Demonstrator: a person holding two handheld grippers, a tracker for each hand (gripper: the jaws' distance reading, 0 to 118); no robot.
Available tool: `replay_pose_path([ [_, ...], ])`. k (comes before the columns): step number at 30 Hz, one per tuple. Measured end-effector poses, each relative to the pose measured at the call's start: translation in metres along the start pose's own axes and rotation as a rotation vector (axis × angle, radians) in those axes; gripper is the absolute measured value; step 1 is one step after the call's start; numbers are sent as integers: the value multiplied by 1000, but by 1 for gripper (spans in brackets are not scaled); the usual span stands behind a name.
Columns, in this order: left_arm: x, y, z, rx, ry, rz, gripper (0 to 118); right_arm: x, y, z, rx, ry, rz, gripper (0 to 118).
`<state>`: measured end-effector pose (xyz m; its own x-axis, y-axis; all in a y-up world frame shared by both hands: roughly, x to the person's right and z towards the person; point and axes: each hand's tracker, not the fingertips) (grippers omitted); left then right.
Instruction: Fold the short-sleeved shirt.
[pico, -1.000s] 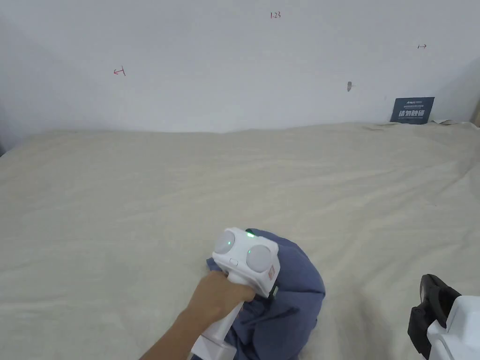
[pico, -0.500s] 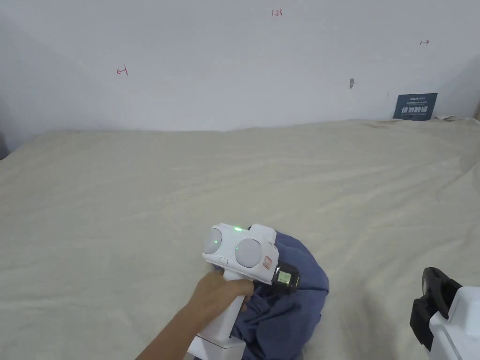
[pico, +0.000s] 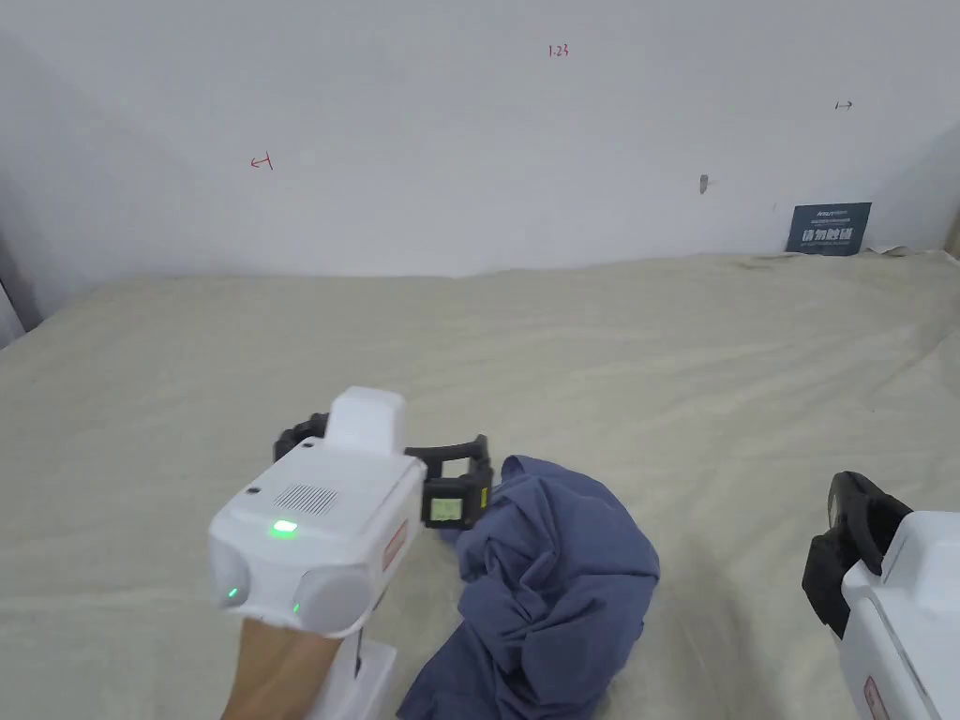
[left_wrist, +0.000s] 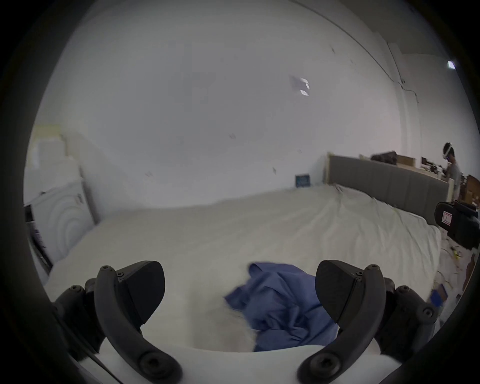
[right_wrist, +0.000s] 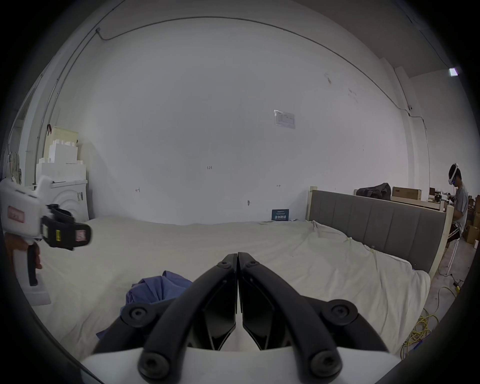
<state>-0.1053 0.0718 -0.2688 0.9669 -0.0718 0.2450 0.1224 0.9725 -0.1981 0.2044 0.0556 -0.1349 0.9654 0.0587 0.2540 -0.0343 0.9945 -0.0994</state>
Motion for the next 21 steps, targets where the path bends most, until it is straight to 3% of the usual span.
replay_pose_path([
  [8, -35, -41, 54, 155, 250, -33, 116, -6, 4, 1, 43, 11, 9, 0],
  [11, -43, -54, 64, 178, 292, -32, 105, -9, 1, -3, 43, 17, 14, 0],
  [14, -52, -62, 71, 197, 315, 5, 68, -13, -2, -4, 48, 22, 17, 0],
  [18, -57, -71, 74, 208, 337, 25, 9, -17, -5, -6, 46, 30, 23, 0],
  [19, -58, -72, 74, 209, 337, 27, 0, -17, -6, -6, 47, 32, 24, 0],
  [21, -60, -77, 75, 203, 344, 26, 0, -19, -7, -6, 48, 33, 25, 0],
])
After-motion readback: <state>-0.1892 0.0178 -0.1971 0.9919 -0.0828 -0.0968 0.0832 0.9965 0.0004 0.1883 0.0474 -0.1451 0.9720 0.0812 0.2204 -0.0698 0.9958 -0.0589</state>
